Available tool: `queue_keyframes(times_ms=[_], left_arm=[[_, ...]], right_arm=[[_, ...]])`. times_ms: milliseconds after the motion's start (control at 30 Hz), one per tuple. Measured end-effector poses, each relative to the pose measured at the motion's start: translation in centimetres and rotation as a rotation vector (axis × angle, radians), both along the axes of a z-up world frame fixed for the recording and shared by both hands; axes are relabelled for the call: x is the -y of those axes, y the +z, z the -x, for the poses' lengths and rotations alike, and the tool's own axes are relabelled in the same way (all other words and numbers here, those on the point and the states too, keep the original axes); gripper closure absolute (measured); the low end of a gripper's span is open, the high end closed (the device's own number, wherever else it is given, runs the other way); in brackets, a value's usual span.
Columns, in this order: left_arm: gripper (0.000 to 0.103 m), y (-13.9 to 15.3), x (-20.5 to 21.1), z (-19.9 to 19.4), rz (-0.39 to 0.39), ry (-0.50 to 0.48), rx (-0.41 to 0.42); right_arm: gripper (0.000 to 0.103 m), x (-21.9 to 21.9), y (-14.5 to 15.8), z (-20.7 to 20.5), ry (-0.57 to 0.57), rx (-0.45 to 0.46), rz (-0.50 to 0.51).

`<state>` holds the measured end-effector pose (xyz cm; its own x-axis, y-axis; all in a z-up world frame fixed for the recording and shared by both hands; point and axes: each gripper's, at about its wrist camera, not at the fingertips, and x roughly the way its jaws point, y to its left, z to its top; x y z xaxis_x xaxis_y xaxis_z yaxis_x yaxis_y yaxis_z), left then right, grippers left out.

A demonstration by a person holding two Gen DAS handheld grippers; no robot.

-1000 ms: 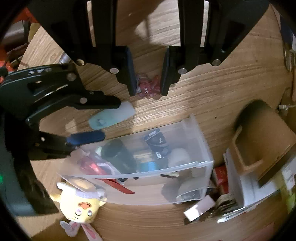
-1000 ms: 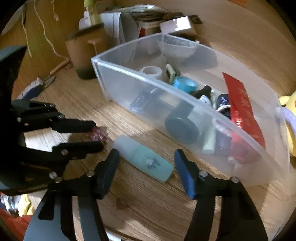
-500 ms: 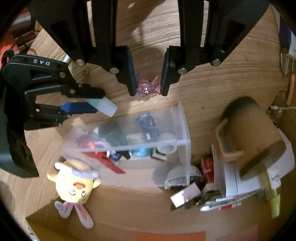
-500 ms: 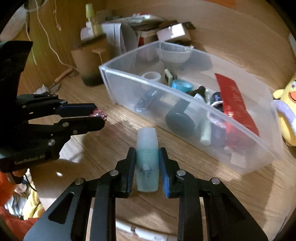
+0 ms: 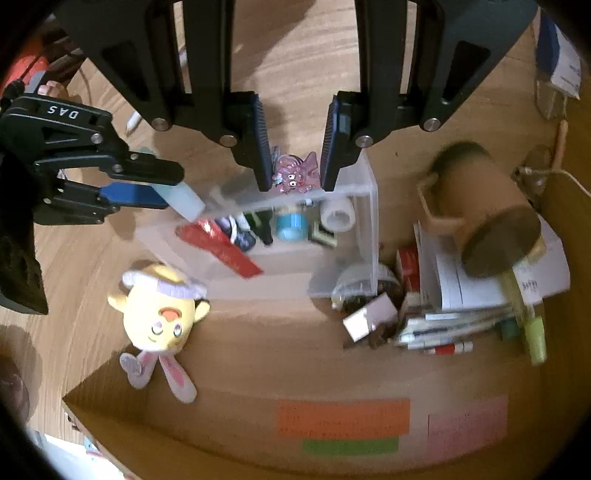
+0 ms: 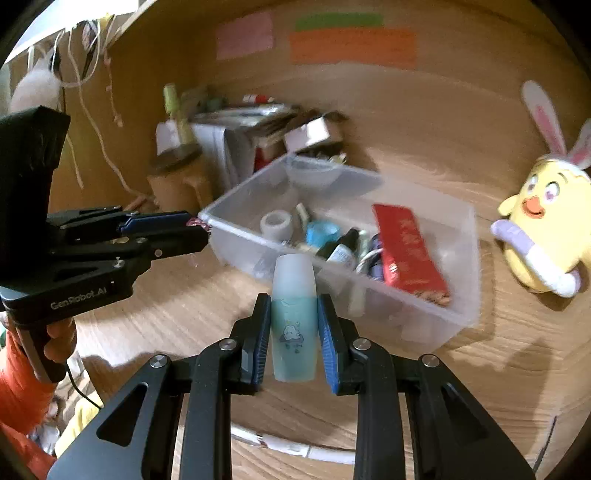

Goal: Organize objects
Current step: 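Carry the bottle and pink charm into the clear box and release both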

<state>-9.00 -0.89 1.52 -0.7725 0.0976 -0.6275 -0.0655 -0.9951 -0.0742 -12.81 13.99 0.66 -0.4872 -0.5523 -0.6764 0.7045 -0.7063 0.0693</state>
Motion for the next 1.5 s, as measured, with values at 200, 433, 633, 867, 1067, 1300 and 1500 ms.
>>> queue_keyframes(times_ms=[200,433,633,867,1067,1300,1500], left_arm=[[0.077,1.8,-0.4,0.8,-0.013,-0.002,-0.048],[0.077,3.6,-0.2,1.9,-0.043,0.007,-0.093],[0.077,4.9,-0.1,3.2,-0.04,0.023,-0.122],[0.077,4.1,0.0,5.8,-0.039,0.039,-0.09],[0.077,1.5,0.3,8.2,-0.041,0.05,-0.008],[0.077,-1.3,0.6,10.3,-0.056,0.053,0.081],[0.077,-2.8,0.1,11.0,-0.048,0.04,0.12]], right_arm=[[0.08,-1.6,1.7,0.8,-0.056,-0.032,0.033],[0.08,-3.0,3.5,2.1,-0.117,-0.072,0.069],[0.08,-3.6,4.4,3.6,-0.148,-0.086,0.092],[0.08,-3.1,3.7,5.8,-0.172,-0.076,0.08],[0.08,-1.9,1.9,7.7,-0.175,-0.039,0.044],[0.08,-0.6,-0.4,9.7,-0.178,0.016,0.005],[0.08,0.3,-1.9,10.1,-0.165,0.035,-0.02]])
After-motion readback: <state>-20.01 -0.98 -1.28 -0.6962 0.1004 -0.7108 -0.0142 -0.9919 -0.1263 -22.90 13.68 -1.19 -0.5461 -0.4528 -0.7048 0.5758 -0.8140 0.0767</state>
